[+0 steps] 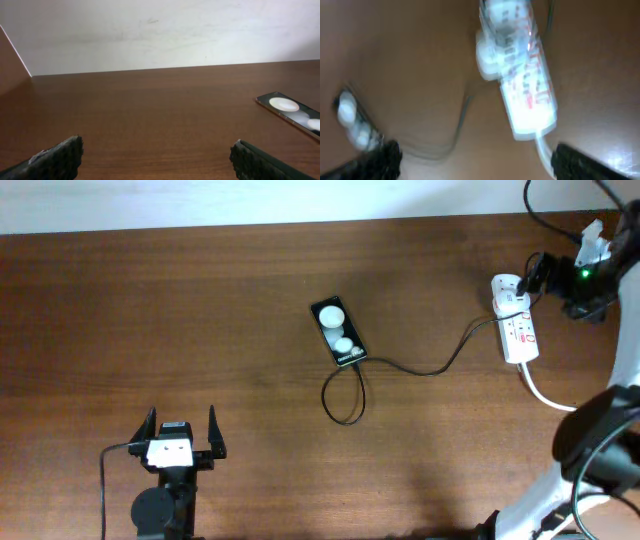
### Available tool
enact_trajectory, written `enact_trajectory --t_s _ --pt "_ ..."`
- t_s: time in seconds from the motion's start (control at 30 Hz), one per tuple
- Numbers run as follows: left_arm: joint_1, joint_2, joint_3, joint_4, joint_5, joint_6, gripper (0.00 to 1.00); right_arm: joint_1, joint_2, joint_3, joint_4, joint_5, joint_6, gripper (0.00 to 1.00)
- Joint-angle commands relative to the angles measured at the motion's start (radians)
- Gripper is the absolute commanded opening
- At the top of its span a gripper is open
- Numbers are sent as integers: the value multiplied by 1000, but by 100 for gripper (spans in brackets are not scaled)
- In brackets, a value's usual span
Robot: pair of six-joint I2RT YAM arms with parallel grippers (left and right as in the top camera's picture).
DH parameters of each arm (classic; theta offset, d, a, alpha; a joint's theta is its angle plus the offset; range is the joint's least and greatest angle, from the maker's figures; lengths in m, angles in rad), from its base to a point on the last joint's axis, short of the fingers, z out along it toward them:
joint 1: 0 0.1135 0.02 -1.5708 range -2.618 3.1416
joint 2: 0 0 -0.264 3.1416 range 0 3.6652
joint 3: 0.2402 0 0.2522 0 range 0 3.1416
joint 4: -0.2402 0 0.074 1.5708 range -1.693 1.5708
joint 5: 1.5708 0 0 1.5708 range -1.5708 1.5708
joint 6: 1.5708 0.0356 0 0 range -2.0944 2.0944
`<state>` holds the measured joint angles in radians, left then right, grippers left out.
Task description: Plug charger to phone and switch on socket
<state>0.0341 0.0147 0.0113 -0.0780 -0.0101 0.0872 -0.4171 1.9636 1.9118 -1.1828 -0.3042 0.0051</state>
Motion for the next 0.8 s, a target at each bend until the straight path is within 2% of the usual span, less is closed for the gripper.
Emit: enact_trajectory --t_s 0.0,0.1,0.2,0.5,0.63,0.7,0.77 --pt "6 -10 -2 -6 14 16 99 5 -136 -277 184 -24 4 99" --pt "6 -10 -2 -6 14 16 99 5 -261 -557 449 -90 21 99" --pt "6 -10 -2 -6 14 16 99 5 -405 -729 616 -88 34 99" --pt "6 -10 -2 -6 14 16 99 51 -893 -1023 990 -64 30 99" --pt "6 -10 -2 -6 14 16 99 146 -1164 -1360 1414 -19 29 99" --pt "6 -10 -2 -6 14 16 99 165 -1250 -1481 1562 -16 29 99" --pt "6 -10 -2 -6 14 16 99 185 -1323 -1562 1591 26 29 99"
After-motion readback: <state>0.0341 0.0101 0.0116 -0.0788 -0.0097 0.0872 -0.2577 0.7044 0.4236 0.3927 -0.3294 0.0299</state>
